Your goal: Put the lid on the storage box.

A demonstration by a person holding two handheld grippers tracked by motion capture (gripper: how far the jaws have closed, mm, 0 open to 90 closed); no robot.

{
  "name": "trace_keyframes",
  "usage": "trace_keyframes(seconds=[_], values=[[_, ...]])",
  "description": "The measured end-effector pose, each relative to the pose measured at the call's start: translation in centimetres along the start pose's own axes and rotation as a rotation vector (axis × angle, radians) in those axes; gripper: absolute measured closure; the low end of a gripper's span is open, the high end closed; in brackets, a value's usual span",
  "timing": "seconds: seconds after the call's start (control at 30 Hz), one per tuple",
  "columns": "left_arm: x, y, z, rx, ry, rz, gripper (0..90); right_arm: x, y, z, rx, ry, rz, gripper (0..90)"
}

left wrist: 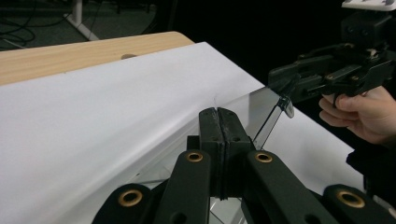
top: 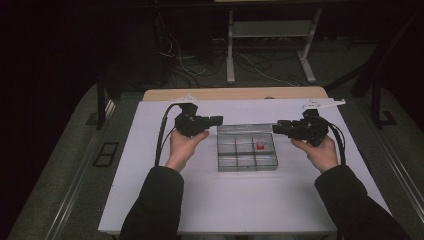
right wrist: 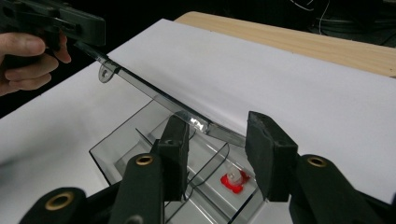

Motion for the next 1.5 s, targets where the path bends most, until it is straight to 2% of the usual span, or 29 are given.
trace_keyframes(seconds=[0.33,0.87,1.27,1.5], values=[[-0.5,-0.2,1.0,-0.009,0.015,0.024,88.4,0.8,-0.2,0.6,0.017,0.005,0.006,50.9],[-1.0,-0.5,3.2,-0.015,0.036,0.045,87.4,1.3,-0.5,2.8,0.013,0.021,0.001,49.3],[-1.5,-0.4,4.9,-0.007,0.074,0.042,87.5,1.9,-0.6,4.8,0.015,0.015,0.005,48.0],[-1.7,-0.3,6.0,-0.008,0.080,0.035,86.7,2.0,-0.6,5.9,0.023,0.014,0.003,47.0]])
Point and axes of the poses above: each handheld gripper's, and its own axes: y roughly forward along the jaws, z roughly out of its underside, x roughly to its left, the point moved 1 cm from there along y, roughly forward along the jaws, and after that the axes turned 4 degrees about -x, right-handed, at the moved point
